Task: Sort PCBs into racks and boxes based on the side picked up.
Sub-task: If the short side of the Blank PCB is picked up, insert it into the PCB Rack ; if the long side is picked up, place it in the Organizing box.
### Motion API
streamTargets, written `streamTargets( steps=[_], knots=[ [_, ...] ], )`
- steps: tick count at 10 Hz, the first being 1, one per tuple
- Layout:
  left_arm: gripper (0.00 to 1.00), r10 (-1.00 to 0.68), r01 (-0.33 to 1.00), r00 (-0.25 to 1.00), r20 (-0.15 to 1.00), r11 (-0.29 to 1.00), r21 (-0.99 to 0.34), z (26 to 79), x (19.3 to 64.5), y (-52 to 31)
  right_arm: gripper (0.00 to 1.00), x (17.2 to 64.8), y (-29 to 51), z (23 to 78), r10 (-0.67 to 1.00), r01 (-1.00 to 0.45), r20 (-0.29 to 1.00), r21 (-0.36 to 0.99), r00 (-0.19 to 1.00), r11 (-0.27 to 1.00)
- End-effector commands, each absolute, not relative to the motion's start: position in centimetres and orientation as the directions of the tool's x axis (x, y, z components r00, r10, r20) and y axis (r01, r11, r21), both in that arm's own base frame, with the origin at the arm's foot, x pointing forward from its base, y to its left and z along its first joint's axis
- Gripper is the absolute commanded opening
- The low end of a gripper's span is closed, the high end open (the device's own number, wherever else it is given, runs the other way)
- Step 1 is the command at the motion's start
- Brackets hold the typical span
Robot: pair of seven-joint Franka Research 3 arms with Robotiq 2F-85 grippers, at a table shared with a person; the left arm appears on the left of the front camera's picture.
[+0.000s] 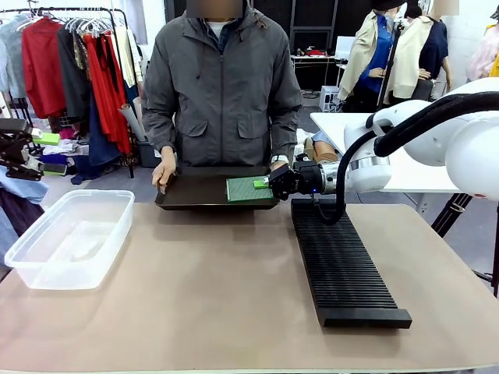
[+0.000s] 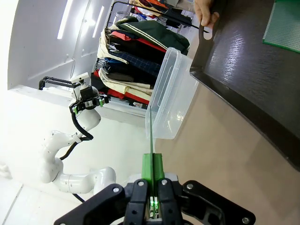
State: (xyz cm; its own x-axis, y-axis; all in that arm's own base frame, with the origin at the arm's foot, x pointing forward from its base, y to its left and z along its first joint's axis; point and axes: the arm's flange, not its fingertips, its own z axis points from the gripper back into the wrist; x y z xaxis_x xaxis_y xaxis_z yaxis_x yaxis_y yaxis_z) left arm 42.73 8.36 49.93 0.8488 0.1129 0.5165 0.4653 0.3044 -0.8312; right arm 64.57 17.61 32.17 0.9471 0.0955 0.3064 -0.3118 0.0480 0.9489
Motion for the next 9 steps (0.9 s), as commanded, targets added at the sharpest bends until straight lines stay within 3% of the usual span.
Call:
streamTargets(
  steps=[1, 9],
  knots=[
    [1.00, 0.120, 0.459, 0.852, 0.510, 0.297, -0.837, 50.17, 42.62, 8.33, 0.00, 64.57, 17.67, 32.35, 0.096, -0.315, 0.309, 0.948, 0.946, 0.048],
    [1.00, 0.120, 0.459, 0.852, 0.510, 0.297, -0.837, 50.17, 42.62, 8.33, 0.00, 64.57, 17.67, 32.35, 0.096, -0.315, 0.309, 0.948, 0.946, 0.048]
  ],
)
